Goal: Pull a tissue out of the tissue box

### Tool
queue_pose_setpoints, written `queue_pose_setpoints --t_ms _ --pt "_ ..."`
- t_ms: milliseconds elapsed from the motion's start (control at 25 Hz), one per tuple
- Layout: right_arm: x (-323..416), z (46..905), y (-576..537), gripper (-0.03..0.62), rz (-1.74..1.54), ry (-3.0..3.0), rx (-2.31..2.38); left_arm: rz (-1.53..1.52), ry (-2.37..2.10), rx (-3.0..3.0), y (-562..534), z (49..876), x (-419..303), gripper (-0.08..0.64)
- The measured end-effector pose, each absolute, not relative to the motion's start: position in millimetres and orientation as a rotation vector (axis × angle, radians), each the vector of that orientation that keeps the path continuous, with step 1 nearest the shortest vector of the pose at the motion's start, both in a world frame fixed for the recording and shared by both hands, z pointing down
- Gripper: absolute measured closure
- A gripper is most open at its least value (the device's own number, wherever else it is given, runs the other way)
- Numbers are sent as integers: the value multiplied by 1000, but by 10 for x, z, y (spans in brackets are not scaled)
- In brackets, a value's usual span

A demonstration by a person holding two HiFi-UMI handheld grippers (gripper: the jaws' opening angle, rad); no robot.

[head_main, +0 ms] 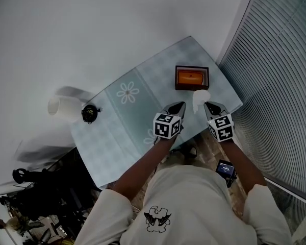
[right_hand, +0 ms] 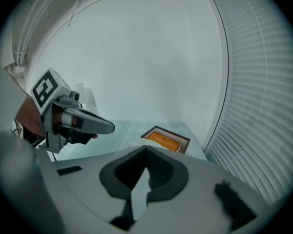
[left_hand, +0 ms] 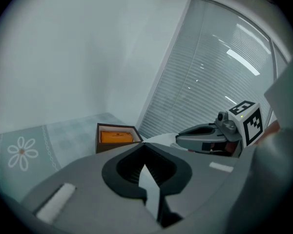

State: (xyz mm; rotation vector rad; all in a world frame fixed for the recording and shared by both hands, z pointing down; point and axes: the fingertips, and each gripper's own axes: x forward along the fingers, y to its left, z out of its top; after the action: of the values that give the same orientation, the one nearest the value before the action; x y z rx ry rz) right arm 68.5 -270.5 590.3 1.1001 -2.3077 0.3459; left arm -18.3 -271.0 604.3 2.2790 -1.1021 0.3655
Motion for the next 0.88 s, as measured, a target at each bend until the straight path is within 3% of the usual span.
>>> queue_pose_setpoints --t_ms 880 --pt "624 5184 -1522 578 451 -2486 1231 350 -1107 2444 -1638 5382 -243 555"
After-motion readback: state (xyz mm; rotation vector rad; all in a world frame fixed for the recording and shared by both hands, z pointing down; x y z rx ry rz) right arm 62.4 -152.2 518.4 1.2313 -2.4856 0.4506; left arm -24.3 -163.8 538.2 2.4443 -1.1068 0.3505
